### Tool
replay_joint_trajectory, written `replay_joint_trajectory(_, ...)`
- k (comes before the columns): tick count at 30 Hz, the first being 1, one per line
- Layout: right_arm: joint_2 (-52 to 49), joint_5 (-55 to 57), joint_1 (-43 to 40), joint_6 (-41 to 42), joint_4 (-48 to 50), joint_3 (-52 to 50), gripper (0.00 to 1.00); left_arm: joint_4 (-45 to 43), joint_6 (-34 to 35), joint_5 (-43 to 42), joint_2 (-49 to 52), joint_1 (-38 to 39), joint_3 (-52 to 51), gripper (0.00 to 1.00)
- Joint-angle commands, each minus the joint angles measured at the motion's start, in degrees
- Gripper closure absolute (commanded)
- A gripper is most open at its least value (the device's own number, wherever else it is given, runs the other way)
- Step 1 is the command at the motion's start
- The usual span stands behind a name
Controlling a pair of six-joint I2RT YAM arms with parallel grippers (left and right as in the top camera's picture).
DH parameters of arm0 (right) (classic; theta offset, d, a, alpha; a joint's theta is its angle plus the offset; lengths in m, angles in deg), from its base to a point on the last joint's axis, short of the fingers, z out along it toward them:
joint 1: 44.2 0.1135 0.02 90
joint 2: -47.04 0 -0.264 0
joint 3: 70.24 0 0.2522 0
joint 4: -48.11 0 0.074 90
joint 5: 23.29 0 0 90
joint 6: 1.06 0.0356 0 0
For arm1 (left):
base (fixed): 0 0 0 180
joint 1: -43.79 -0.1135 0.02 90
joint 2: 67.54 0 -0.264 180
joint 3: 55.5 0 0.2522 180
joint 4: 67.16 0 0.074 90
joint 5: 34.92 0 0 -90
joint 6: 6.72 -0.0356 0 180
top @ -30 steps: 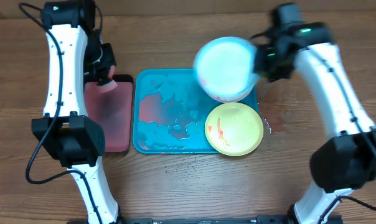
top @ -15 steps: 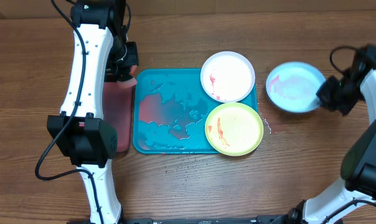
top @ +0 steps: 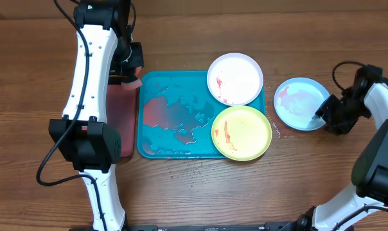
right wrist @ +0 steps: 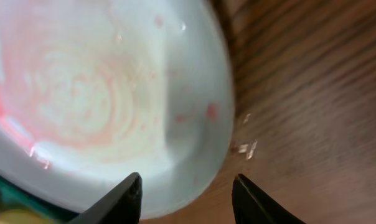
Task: Clean dirty plates on tray and stack at the side
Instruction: 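Lift the light blue plate with the right gripper and set it right of the tray, then grasp the yellow plate rim with the right gripper and slide it to tray center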
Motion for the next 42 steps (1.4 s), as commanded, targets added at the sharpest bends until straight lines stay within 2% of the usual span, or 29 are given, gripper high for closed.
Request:
replay_joint_trajectory(1,2.58,-7.15,1.60,-5.73,-4.22,5.90,0.54,-0.11,-0.70,-0.07,-2.54,0.39,-0.17,0.96)
replay_joint_trajectory(9,3.19,-6.60,11.50,-12.00,-9.44,4.22,0.55,-0.46,-0.68,-0.11,-2.54,0.44,-0.17,0.96)
replay_joint_trajectory(16,3.19,-4.55,20.41,-10.47,-3.63,-3.50,0.59,-0.20,-0.68,-0.20,-2.54,0.44,-0.17,0.96)
replay_joint_trajectory(18,3.19,-4.68,21.84,-9.97,-1.14,-5.79,0.64,-0.11,-0.68,-0.52,-2.54,0.44,-0.17,0.96)
replay_joint_trajectory(21,3.19,-4.72,23.23,-8.96,0.28,-7.43,0.77,0.00,-0.72,-0.50,-2.54,0.44,-0.17,0.96)
replay_joint_trajectory(28,3.19,-4.74,23.63,-8.94,0.35,-7.43,0.96,-0.04,-0.70,-0.50,-2.54,0.44,-0.17,0.96)
replay_joint_trajectory(34,3.43,-5.53,24.59,-8.96,-2.29,-7.23,0.96,-0.02,-0.72,-0.50,-2.54,0.44,-0.17,0.96)
replay_joint_trajectory(37,4.22,-7.72,28.98,-8.92,-2.19,-7.13,0.96,-0.07,-0.70,-0.50,-2.54,0.44,-0.17,0.96)
replay_joint_trajectory(40,4.24,-8.02,33.90,-4.79,0.70,-6.49,0.96,-0.15,-0.70,-0.52,-2.54,0.48,-0.17,0.96)
replay_joint_trajectory(42,4.24,-7.87,37.88,0.87,5.57,-6.45,0.96,-0.26,-0.68,-0.52,-2.54,0.50,-0.17,0.96)
